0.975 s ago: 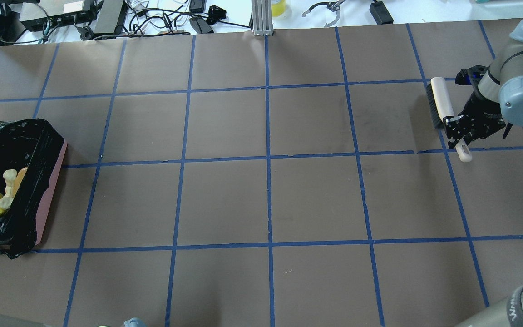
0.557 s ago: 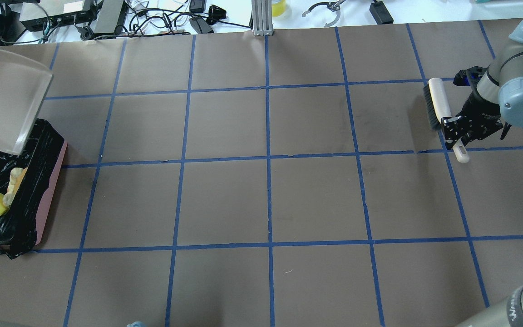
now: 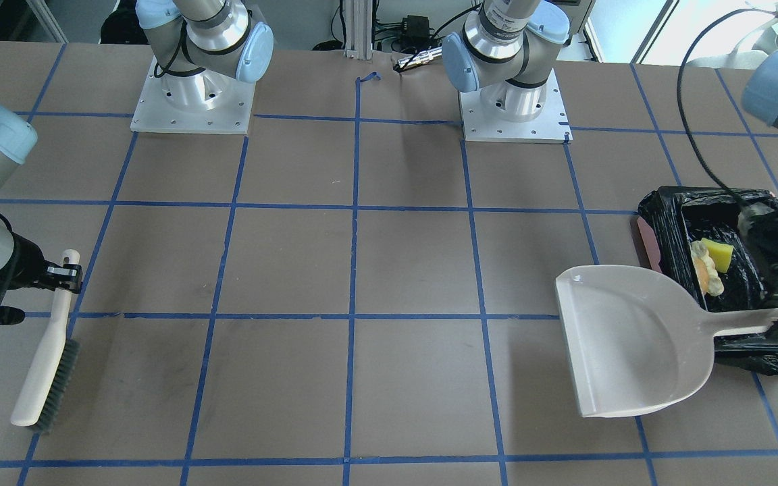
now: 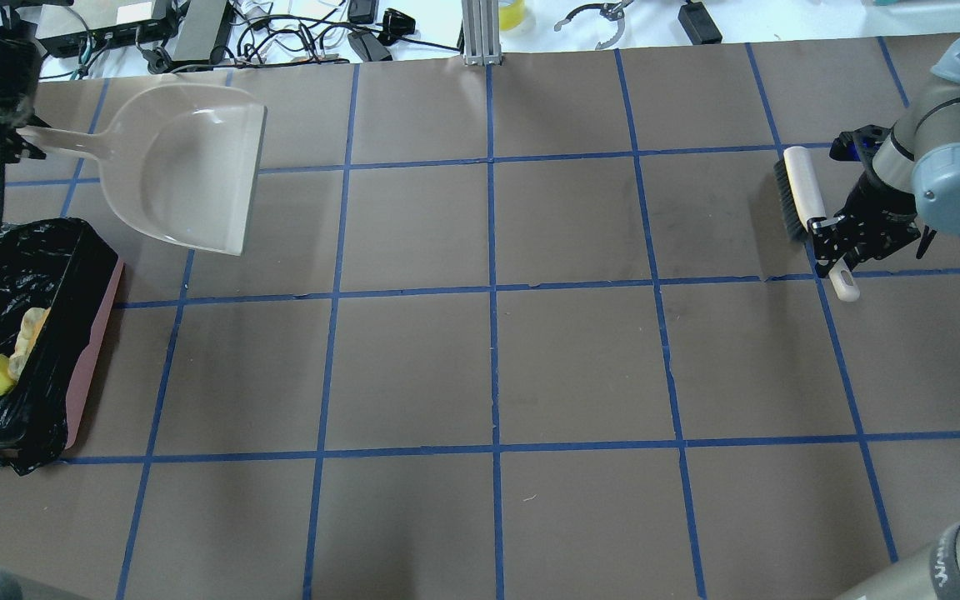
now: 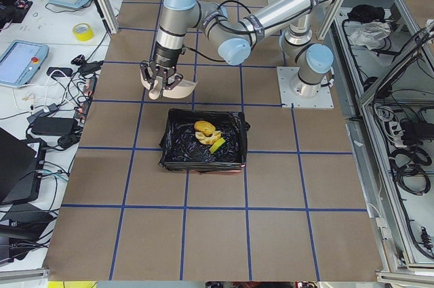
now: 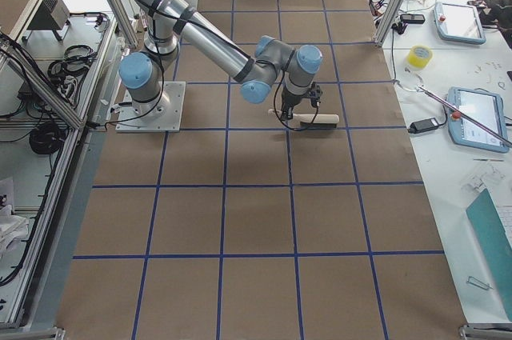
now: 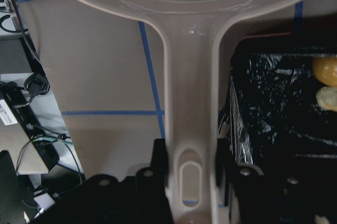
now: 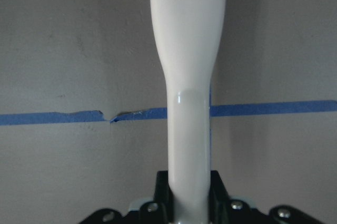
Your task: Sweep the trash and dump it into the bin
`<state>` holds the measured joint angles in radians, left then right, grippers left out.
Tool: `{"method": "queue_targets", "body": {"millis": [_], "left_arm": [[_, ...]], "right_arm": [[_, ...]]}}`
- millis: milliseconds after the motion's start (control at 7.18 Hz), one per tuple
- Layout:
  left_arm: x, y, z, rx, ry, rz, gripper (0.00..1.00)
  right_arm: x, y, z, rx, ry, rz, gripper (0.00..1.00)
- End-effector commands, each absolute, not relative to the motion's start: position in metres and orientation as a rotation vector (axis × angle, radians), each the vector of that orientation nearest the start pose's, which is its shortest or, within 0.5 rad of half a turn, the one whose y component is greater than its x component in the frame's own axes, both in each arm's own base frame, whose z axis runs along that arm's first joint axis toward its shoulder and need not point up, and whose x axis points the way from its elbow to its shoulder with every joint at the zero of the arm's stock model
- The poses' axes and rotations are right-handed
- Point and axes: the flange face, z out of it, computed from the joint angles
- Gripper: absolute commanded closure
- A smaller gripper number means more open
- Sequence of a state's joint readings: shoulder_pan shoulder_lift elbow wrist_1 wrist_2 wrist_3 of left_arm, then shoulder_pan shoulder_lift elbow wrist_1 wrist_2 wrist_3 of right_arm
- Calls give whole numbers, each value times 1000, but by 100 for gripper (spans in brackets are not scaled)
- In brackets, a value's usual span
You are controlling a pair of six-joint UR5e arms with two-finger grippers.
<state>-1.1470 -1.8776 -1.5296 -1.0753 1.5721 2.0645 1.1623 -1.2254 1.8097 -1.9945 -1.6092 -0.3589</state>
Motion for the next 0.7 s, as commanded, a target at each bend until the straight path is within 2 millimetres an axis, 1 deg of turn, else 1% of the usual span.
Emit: {"method": "queue_targets", "body": {"millis": [0, 139, 278, 418, 557], "left_arm": [[76, -655, 315, -2378, -2201, 57, 100], [56, -666, 279, -2307, -2224, 31, 100], [49, -675, 261, -2322, -2212, 34, 100], [48, -678, 242, -2311, -2188, 13, 100], [45, -679, 240, -2319, -2175, 11, 100]], "right_arm": [[-100, -557, 227, 69, 3100, 270, 71], [-100, -557, 228, 69, 3101, 268, 69], [-101, -557, 228, 66, 3102, 269, 62], [-101, -557, 228, 66, 3101, 271, 52], [-101, -557, 228, 69, 3101, 266, 42]]}}
